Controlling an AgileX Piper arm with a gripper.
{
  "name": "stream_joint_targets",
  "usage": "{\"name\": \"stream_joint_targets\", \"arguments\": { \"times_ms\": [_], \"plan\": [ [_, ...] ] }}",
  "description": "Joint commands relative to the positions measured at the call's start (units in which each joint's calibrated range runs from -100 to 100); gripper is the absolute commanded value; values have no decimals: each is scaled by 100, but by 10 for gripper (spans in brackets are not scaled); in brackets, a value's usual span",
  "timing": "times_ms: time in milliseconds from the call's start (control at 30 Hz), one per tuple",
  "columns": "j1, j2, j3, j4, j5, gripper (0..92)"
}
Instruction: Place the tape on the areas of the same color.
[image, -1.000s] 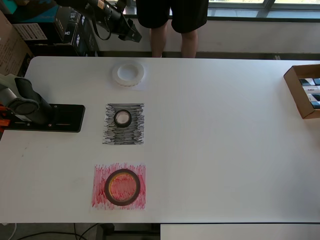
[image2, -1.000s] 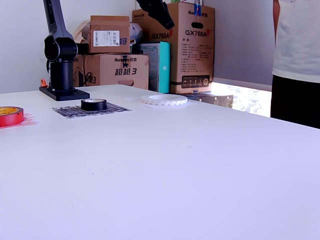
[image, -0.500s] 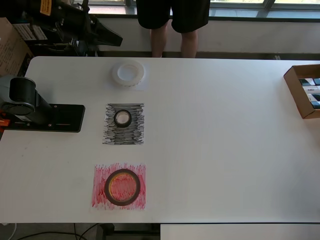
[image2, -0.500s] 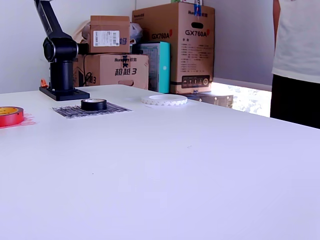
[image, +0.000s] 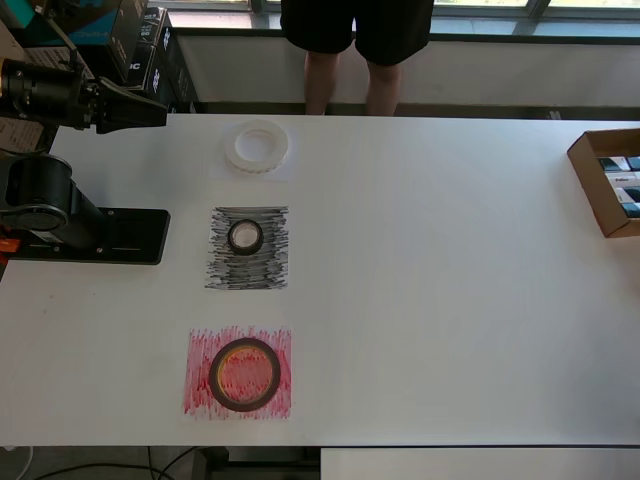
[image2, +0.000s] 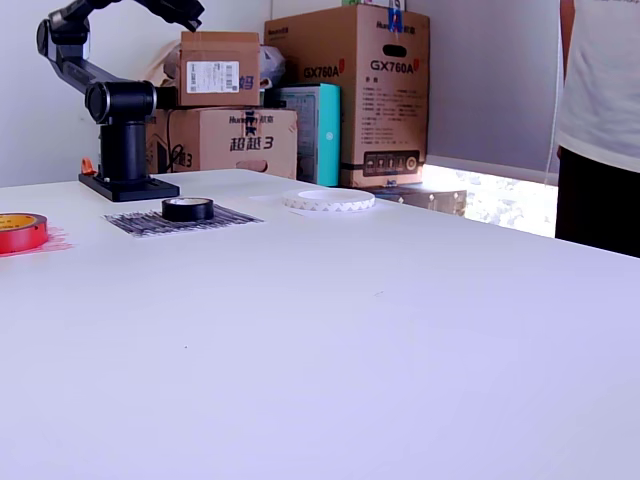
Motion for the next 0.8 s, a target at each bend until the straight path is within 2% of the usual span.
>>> {"name": "stream_joint_targets", "arguments": {
  "times_ms": [0,200,300,533,767],
  "plan": [
    [7,-1943,1079,-1015,-51,0],
    [-151,-2056,1097,-1125,-92,0],
    [-340,-2065,1152,-1133,-338,0],
    [-719,-2224,1588,-1761,-543,0],
    [-727,-2439,2033,-2135,-543,0]
  ]
}}
